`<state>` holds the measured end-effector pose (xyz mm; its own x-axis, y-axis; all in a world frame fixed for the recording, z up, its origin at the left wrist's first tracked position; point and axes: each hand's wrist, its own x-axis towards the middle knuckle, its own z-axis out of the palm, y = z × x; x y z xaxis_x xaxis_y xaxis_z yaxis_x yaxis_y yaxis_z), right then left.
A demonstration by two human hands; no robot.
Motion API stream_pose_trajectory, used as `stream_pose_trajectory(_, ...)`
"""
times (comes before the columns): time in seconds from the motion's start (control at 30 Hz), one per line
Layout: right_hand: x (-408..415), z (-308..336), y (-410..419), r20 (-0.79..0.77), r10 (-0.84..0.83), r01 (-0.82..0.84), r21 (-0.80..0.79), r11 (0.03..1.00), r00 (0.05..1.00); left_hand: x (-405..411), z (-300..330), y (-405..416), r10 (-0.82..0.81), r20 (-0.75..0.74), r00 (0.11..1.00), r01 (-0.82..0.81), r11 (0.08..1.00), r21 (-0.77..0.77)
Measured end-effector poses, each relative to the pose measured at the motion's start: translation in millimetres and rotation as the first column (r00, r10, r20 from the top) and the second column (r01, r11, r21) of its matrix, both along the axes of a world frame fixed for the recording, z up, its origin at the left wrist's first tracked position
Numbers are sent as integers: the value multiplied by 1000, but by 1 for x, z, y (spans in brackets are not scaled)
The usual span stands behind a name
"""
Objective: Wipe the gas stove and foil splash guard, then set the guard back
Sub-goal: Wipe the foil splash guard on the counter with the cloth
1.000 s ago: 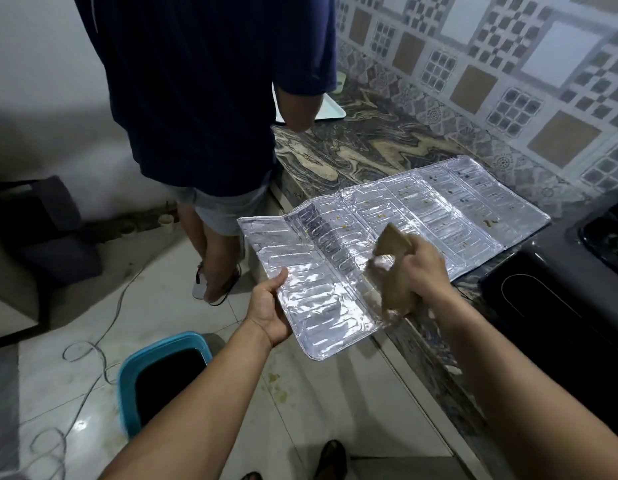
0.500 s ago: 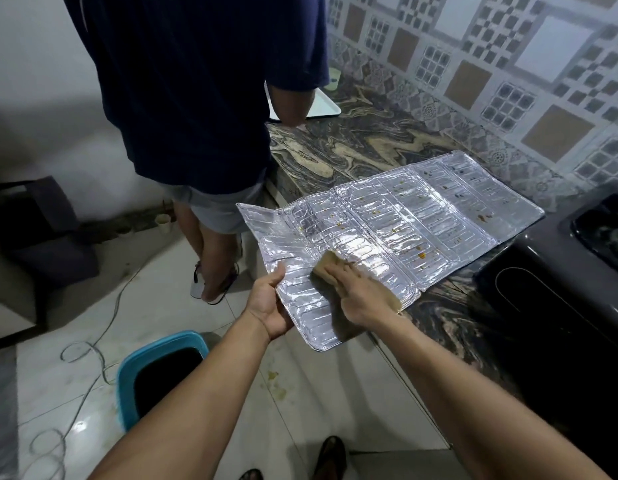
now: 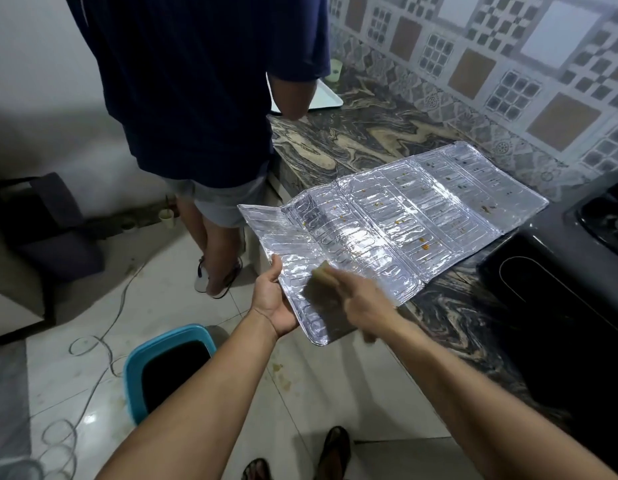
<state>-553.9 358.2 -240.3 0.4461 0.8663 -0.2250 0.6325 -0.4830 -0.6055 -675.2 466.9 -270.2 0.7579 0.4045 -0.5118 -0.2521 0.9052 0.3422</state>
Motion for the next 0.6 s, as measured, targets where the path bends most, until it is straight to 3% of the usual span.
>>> stream_pose_trajectory(0.07, -19, -8, -7, 13, 105, -105, 7, 994, 994, 1, 1, 0, -4, -11, 1000, 4, 999, -48)
stream_pose_trajectory(0.17, -39, -18, -19, 13, 124, -124, 149, 981, 992, 4, -4, 2, -2, -86, 996, -7, 994, -105)
stream_pose_trajectory(0.3, -52, -18, -34, -139, 144, -105, 255, 961, 980, 9, -3, -1, 10, -203, 979, -2, 999, 39)
stream_pose_trajectory(0.37, -56, -16, -40, -172, 146, -100, 251, 963, 974, 3, 27, -10, 17, -168, 986, -12, 1000, 26)
stream_pose_trajectory(0.5, -53, 3, -49, -331, 148, -75, 224, 972, 932, 5, -3, 3, 26, -112, 993, -23, 999, 35)
stream_pose_trajectory(0.57, -46, 20, -48, -452, 87, 21, 228, 974, 888, 4, -6, 4, 41, -63, 997, -40, 999, 15)
stream_pose_trajectory(0.6, -40, 27, -47, -430, 13, 102, 243, 965, 903, 4, -9, 4, 33, -47, 998, -32, 999, 19)
